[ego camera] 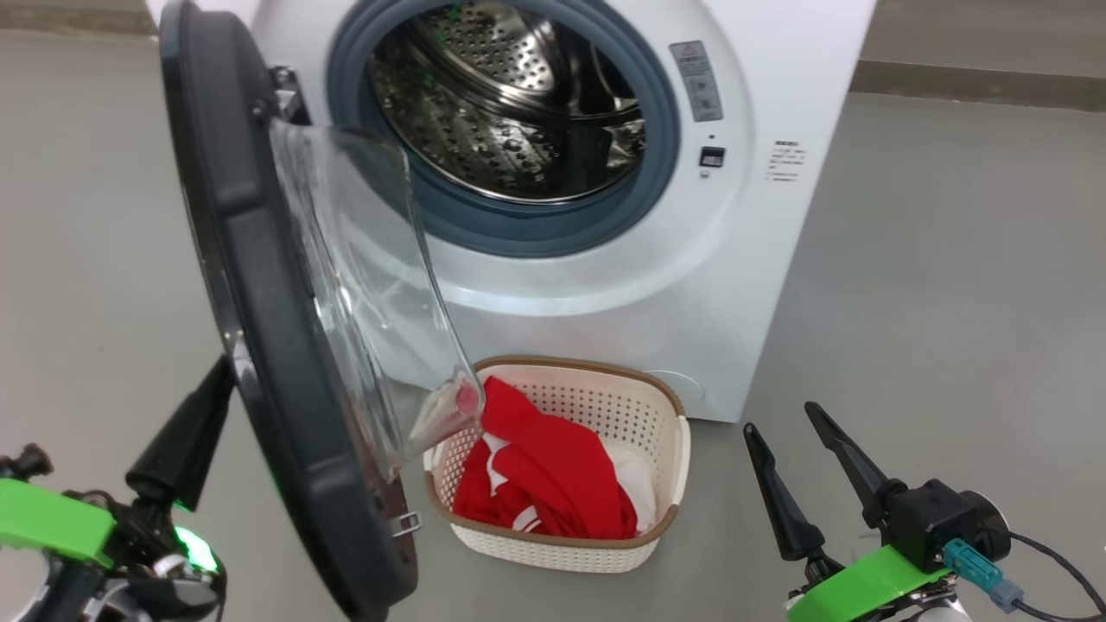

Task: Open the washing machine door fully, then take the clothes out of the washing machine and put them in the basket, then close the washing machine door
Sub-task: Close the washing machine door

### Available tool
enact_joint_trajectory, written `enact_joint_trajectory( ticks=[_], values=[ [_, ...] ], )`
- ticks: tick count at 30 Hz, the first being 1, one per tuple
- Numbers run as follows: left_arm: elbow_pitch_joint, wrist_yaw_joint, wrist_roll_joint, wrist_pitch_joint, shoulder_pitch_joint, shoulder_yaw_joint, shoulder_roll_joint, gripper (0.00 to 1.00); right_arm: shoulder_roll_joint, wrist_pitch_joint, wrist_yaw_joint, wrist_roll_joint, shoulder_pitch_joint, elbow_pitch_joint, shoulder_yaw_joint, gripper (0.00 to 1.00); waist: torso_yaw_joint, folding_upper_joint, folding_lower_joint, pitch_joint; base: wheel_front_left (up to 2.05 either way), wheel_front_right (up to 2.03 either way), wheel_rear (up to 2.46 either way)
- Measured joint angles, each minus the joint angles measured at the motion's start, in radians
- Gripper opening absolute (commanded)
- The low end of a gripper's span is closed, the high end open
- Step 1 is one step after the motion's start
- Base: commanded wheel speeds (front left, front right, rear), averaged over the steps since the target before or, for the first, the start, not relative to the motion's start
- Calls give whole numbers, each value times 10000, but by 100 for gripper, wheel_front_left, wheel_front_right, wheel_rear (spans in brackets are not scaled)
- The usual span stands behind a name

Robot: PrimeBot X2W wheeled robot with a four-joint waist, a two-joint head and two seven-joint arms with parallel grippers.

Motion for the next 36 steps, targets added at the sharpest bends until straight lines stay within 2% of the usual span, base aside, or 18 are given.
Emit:
enact_joint_trajectory(
  ticks=[9, 18, 19, 20, 21, 25, 29, 36],
  values=[
    [-270, -19, -153, -552, 402, -374, 2, 0, 2, 0, 0, 0, -1, 6, -35, 100, -610, 0, 0, 15, 0, 0, 0],
    [-357, -278, 109, -838, 542, -552, 48, 0, 2, 0, 0, -2, -1, 4, -61, 100, -740, 0, 0, 123, 0, 0, 0],
    [-366, -374, 236, -936, 544, -545, 90, 34, 2, 0, 0, -2, -2, 4, -63, 100, -731, 0, 0, 145, 0, 0, 0],
    [-403, -527, 458, -1087, 545, -543, 173, 75, 2, 0, 0, -2, -5, 2, -63, 100, -722, 0, 0, 169, 0, 0, 0],
    [-428, -652, 761, -1262, 544, -548, 265, 100, 2, 0, 0, -2, -7, 2, -65, 100, -712, 0, 0, 194, 0, 0, 0],
    [-420, -1246, 2788, -2276, 547, -765, 961, 100, 2, 0, 0, 0, -33, 2, -69, 100, -669, 0, 1, 294, 0, 0, 0],
    [-301, -1595, 5085, -3576, 553, -1147, 1523, 100, 4, 0, 0, 0, -35, 2, -61, 100, -644, 0, 0, 362, 0, 0, 0],
    [79, -1638, 8794, -5981, 614, -1745, 2259, 100, 2, 0, 0, 82, -40, 6, -44, 100, -704, 0, 0, 384, 0, 0, 0]
  ],
)
